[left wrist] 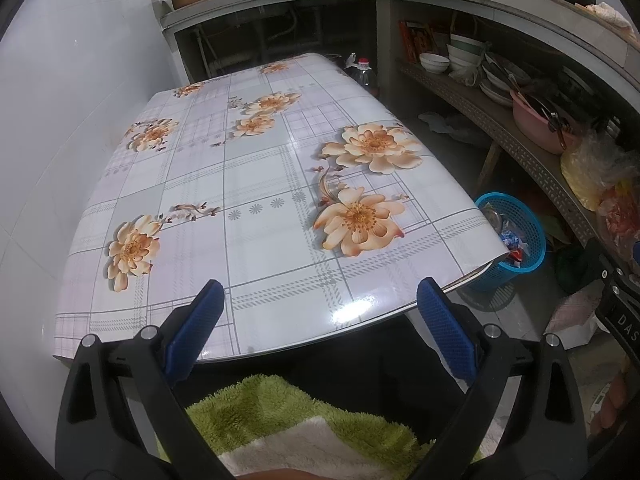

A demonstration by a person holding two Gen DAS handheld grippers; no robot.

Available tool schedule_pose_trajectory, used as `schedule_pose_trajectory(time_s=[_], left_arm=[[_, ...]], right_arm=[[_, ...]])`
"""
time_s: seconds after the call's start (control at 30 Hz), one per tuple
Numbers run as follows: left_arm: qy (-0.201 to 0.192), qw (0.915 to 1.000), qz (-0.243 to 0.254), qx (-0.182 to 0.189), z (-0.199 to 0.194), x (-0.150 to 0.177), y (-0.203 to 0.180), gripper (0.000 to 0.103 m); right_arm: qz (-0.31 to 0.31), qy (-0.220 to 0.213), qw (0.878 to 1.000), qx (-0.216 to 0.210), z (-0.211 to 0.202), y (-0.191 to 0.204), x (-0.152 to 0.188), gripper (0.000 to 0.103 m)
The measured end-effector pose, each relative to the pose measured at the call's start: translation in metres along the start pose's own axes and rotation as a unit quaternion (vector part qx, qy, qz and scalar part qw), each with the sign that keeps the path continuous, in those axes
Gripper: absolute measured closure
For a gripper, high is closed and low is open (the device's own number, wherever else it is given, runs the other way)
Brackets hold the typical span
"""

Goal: Collect trash

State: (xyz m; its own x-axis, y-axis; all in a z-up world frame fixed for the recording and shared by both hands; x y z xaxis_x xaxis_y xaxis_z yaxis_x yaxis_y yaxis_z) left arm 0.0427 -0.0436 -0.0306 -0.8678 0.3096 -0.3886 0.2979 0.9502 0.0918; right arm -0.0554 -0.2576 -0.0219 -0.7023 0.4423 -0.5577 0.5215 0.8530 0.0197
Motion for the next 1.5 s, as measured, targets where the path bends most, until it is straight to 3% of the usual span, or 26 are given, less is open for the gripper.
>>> schedule_pose_trajectory(time_s=[1.5], left_arm=[[0.010, 0.9999, -0.004, 0.010, 0.0031, 0.0017, 0.0002, 0.010]], right_arm=[[0.000, -0.002, 1.000, 0.002, -0.0038, 0.0020, -0.0043, 0.007]])
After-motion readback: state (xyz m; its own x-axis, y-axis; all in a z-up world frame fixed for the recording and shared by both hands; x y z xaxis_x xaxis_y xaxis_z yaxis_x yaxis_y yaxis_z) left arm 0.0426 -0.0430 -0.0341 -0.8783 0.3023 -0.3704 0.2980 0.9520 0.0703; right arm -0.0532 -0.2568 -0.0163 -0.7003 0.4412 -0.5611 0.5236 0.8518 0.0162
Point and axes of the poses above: each gripper's, at about its wrist camera, not at the fingertips, and z roughly the way its jaws point, y to its left, x to its underside, the point moved 6 cm from there along z, roughly the way its jaws point, and after that the axes turned 15 degrees about y, right-handed, at the moved point
